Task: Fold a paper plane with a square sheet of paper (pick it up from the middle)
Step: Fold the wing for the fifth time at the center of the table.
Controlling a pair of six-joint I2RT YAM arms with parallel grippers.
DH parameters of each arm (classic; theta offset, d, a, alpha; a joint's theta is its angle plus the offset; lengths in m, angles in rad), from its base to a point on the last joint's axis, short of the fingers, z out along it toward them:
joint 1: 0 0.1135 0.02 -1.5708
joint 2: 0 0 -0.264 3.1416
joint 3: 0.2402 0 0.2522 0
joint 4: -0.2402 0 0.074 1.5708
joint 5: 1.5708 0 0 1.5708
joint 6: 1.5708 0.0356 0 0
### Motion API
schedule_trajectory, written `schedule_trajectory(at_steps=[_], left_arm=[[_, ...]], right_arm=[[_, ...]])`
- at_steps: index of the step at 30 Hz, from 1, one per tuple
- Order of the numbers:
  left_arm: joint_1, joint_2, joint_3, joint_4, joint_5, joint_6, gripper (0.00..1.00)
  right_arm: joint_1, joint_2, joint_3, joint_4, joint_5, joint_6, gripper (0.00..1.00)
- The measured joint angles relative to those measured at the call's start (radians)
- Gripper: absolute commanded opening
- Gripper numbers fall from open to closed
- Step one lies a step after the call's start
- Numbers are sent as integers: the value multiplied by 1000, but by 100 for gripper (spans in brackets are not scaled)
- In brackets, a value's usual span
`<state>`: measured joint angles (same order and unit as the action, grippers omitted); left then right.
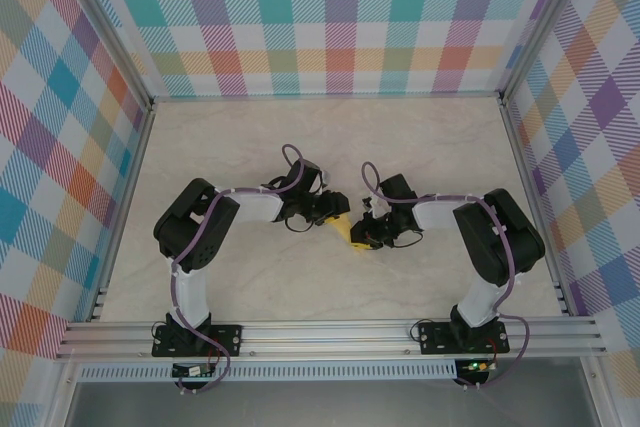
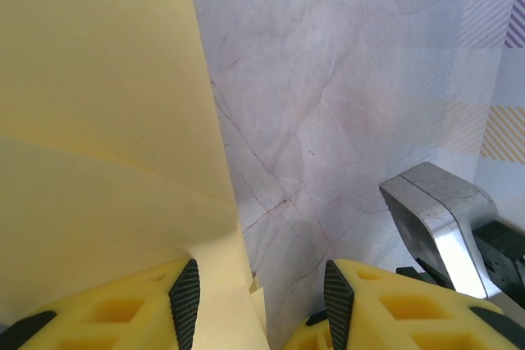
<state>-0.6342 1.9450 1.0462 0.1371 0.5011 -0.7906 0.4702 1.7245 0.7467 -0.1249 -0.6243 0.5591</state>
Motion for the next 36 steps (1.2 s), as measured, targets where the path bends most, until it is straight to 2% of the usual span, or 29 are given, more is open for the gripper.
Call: schedule_trajectory(at_steps=[9,12,15,22,29,36], left_arm=[[0,3,4,-4,4,3,46],[0,3,4,-4,4,3,46],[0,3,4,-4,4,3,46],[0,3,4,-4,4,3,46],[0,3,4,-4,4,3,46],[0,3,4,-5,5,3,46]], right_arm=[[0,-7,0,-34,16,-22,14],[0,-7,0,-38,22,-23,9],[0,-7,-2,-37,22,-22,8],[0,-15,-13,-26,23,-22,15],[0,-32,-19,-45,36,-23,16],[0,-32,-19,-56,50,-25,9]])
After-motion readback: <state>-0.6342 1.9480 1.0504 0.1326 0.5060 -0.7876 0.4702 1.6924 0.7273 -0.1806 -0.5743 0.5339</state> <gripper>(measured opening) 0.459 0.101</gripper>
